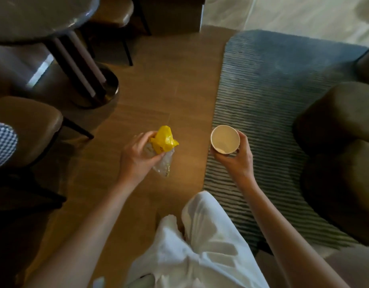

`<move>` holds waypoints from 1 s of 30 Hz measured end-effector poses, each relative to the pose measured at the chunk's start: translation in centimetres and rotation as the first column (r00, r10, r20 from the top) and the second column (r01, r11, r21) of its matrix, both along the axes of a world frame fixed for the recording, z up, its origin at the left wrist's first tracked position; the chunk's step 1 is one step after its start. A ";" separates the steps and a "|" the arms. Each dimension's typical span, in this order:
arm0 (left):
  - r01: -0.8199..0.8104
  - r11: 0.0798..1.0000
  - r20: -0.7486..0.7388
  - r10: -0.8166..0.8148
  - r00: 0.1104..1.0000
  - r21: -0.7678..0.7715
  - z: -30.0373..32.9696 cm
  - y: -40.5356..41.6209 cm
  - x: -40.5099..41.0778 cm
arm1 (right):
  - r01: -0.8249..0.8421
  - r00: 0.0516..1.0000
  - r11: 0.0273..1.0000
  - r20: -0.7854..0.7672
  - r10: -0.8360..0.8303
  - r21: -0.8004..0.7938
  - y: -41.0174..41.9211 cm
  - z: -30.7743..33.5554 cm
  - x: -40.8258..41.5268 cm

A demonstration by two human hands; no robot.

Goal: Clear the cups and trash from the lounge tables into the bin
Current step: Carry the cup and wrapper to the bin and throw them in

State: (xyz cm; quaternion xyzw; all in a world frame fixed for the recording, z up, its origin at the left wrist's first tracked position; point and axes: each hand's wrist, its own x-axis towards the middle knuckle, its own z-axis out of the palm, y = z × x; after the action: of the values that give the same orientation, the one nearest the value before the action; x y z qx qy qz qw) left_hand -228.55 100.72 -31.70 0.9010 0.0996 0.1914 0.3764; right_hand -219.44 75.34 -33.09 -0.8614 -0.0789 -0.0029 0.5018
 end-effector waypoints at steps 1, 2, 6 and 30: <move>0.030 1.000 0.000 -0.030 1.000 0.000 -0.3 0.5 2.5 | 0.032 0.999 0.999 -0.009 -0.032 0.001 0.2 -0.3 1.6; 0.059 0.998 0.003 -0.059 0.998 0.002 -0.7 1.0 5.2 | 0.062 0.998 0.998 -0.021 -0.062 0.008 0.3 -0.7 3.5; 0.158 0.987 0.007 -0.158 0.987 0.014 -1.4 2.1 17.5 | 0.126 0.992 0.992 -0.033 -0.125 0.024 1.0 -1.8 12.7; 0.444 0.894 0.040 -0.446 0.894 0.062 0.1 9.4 85.5 | 0.298 0.954 0.952 -0.036 -0.297 0.070 11.1 1.3 75.1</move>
State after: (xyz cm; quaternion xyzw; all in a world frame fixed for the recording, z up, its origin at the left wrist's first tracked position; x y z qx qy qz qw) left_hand -143.02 110.16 -31.57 0.9038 -0.1240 0.1266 0.3897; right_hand -144.36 86.45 -31.82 -0.8440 0.0582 -0.0706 0.5285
